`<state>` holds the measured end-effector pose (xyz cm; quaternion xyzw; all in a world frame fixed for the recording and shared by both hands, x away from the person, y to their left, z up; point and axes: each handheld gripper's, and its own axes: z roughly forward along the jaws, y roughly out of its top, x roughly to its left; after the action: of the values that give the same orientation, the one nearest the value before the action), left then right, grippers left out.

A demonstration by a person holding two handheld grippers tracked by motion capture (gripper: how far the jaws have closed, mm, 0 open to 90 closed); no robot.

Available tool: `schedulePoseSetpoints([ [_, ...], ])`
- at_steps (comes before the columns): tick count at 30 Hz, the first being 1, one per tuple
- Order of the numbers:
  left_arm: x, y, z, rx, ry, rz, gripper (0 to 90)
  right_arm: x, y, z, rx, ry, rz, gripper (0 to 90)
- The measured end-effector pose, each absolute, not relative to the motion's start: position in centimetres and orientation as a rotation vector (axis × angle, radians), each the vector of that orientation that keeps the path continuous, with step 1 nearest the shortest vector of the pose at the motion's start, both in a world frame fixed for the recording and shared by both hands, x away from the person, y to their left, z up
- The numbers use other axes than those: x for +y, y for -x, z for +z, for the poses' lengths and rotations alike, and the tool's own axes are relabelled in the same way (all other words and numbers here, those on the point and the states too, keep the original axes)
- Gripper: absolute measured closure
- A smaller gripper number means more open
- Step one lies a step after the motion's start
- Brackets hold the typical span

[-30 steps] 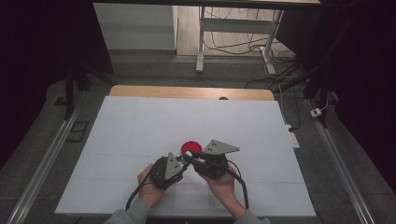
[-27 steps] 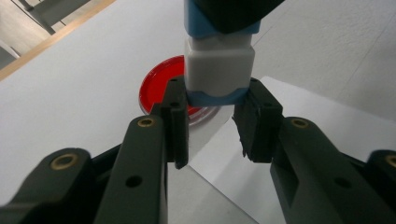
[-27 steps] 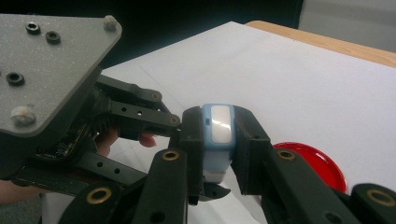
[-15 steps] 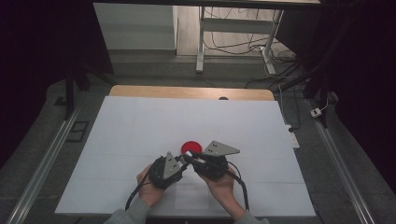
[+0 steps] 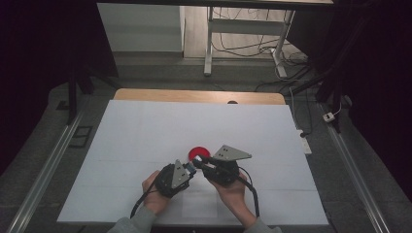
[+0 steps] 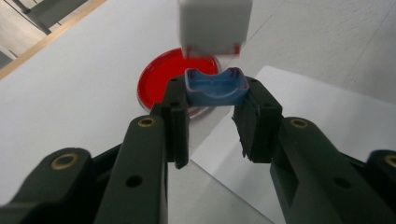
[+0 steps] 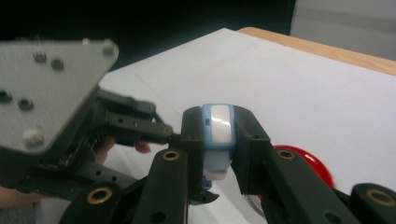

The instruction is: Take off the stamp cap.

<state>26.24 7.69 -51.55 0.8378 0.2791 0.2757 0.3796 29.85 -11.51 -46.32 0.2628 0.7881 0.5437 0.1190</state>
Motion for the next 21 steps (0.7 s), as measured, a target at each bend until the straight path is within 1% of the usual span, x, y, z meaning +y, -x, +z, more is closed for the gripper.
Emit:
schedulePoseSetpoints([
  [4,7.9,-26.3,-51.4,0.726,-2.125,0.701,66.3,-12.1,-30.1,-46.1,2.289,-0.795,1.616,75.6],
  [21,9.0,-26.6,-51.3,0.766,-2.100,0.659,66.2,-12.3,-30.2,-46.0,2.294,-0.781,1.618,75.5],
])
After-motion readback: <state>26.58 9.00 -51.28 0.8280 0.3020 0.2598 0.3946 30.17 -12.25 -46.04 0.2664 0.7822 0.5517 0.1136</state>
